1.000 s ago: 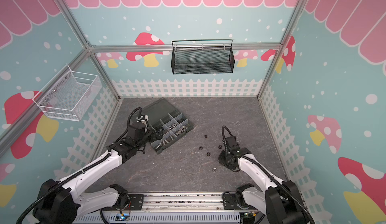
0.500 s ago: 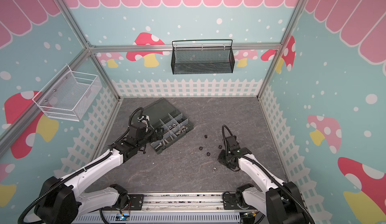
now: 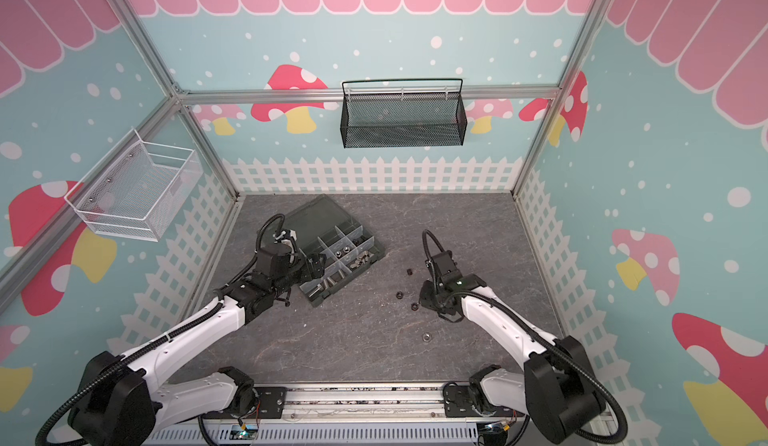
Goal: Sort the screws and nuts into containers
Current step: 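Lift and carry the silver nut with the right gripper over the nut compartment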
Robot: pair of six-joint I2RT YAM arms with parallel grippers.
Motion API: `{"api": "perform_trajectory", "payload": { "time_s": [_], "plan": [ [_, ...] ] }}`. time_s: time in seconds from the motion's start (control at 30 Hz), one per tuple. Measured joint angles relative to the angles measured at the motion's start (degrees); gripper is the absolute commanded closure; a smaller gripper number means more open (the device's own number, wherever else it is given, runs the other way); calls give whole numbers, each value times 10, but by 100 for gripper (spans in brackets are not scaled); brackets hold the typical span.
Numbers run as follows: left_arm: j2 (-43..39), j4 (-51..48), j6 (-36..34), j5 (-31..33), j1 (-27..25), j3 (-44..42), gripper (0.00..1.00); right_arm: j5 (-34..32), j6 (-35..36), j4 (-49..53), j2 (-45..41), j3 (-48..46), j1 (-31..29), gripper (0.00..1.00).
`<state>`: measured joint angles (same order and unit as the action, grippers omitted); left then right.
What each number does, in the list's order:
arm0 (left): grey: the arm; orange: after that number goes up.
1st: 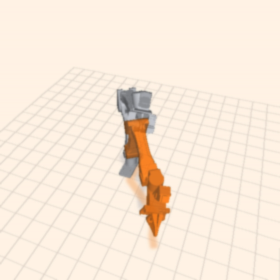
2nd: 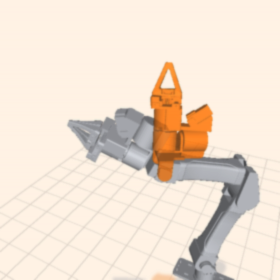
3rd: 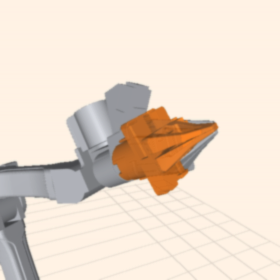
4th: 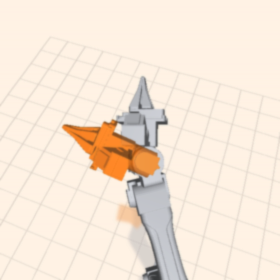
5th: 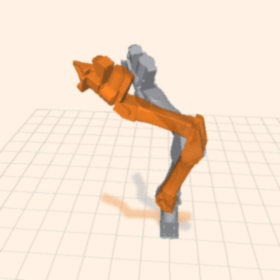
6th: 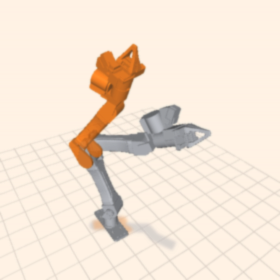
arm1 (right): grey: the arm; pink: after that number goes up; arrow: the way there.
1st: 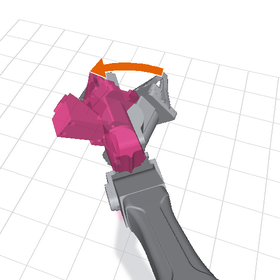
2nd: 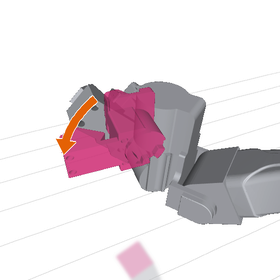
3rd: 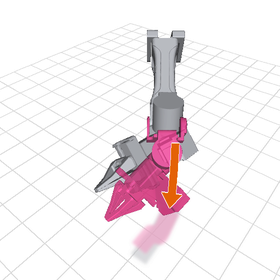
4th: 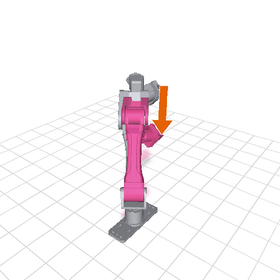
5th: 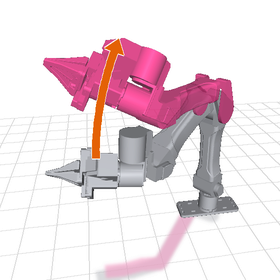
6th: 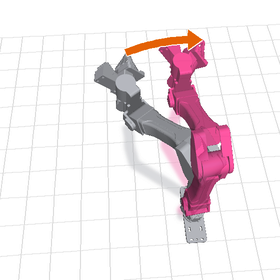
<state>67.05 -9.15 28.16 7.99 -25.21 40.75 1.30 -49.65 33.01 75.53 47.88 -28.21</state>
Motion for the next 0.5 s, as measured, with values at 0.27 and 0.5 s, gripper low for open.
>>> {"api": "perform_trajectory", "payload": {
  "time_s": [0.27, 0.5],
  "plan": [
    [-42, -5, 10, 22, 2, -19, 0, -22, 74, -17, 209, 233, -73, 93],
    [-80, -20, 21, 40, 7, -48, 0, -6, 136, -28, 374, 448, -100, 92]
  ]
}}
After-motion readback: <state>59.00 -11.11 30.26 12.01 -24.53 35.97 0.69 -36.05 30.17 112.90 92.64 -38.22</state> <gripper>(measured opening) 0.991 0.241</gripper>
